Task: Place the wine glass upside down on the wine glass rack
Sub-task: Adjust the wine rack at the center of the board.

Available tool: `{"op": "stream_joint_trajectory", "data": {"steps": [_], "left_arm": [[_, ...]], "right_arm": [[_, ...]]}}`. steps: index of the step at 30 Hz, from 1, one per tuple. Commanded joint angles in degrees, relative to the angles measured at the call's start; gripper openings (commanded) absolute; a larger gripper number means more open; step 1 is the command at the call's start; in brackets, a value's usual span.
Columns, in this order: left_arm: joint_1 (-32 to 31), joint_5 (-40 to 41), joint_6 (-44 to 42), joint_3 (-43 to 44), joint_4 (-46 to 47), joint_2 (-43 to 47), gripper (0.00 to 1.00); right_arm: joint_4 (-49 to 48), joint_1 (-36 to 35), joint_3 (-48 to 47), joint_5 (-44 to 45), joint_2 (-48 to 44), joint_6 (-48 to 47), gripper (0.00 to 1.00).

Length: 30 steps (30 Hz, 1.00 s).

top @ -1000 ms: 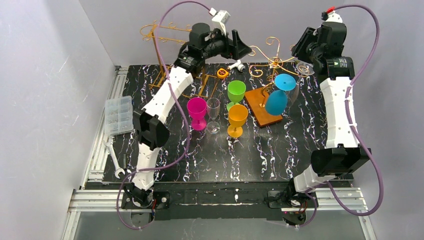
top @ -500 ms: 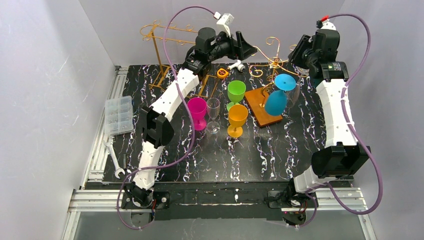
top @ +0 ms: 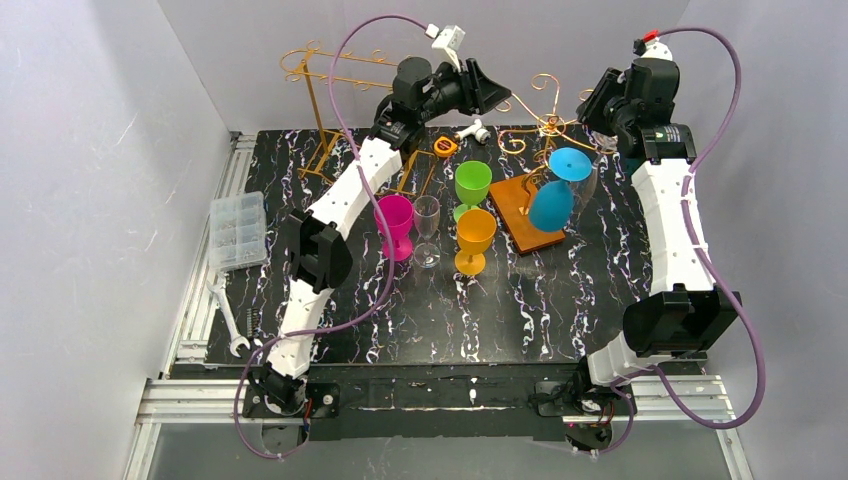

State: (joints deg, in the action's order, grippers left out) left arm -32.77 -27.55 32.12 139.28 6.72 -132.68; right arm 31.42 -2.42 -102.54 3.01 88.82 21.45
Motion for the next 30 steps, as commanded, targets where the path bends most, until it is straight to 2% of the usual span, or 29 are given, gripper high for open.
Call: {"op": "stream_joint_trajectory", "data": {"steps": [1,5,8,10,12,20,25,28,30], "left_arm": [[0.5,2.2,0.2,-3.8,2.5,3.4,0.47],[0.9,2.9,1.0,-4.0,2.6,4.2,0.58],[0.9,2.9,1.2,-4.2,2.6,4.2,0.63],[0.7,2.8,1.3,-4.4,2.6,4.2,0.62],[0.7,2.3,1.8,-4.2,2.6,3.9,0.53],[0.3,-0.4,2.0,-2.7,2.6,3.5,0.06],[-0.3,0.2,4.7,-12.8,2.4,11.7,0.03],[-1.1,6.0,5.5,-15.4,-4.7,15.4,0.04],[-1.9,7.7,5.0,-17.5,-7.8,17.7,0.08]], "right_arm": [[-3.3,-0.1,-2.6,0.4,-1.0,-0.4,0.38],[-3.6,-0.1,-2.7,0.6,-1.0,-0.8,0.37],[-3.7,-0.1,-2.7,0.7,-0.9,-1.0,0.37],[-3.7,-0.1,-2.7,0.8,-0.9,-1.1,0.37],[-3.9,-0.1,-2.5,0.9,-0.9,-1.2,0.37],[-4.2,0.2,-3.0,1.9,0.9,-1.9,0.36],[-3.2,0.5,-7.5,1.7,5.5,-2.5,0.36],[-2.6,0.5,-8.7,0.7,7.2,-2.1,0.35],[-3.1,0.5,-8.8,0.2,8.0,-1.8,0.35]]}}
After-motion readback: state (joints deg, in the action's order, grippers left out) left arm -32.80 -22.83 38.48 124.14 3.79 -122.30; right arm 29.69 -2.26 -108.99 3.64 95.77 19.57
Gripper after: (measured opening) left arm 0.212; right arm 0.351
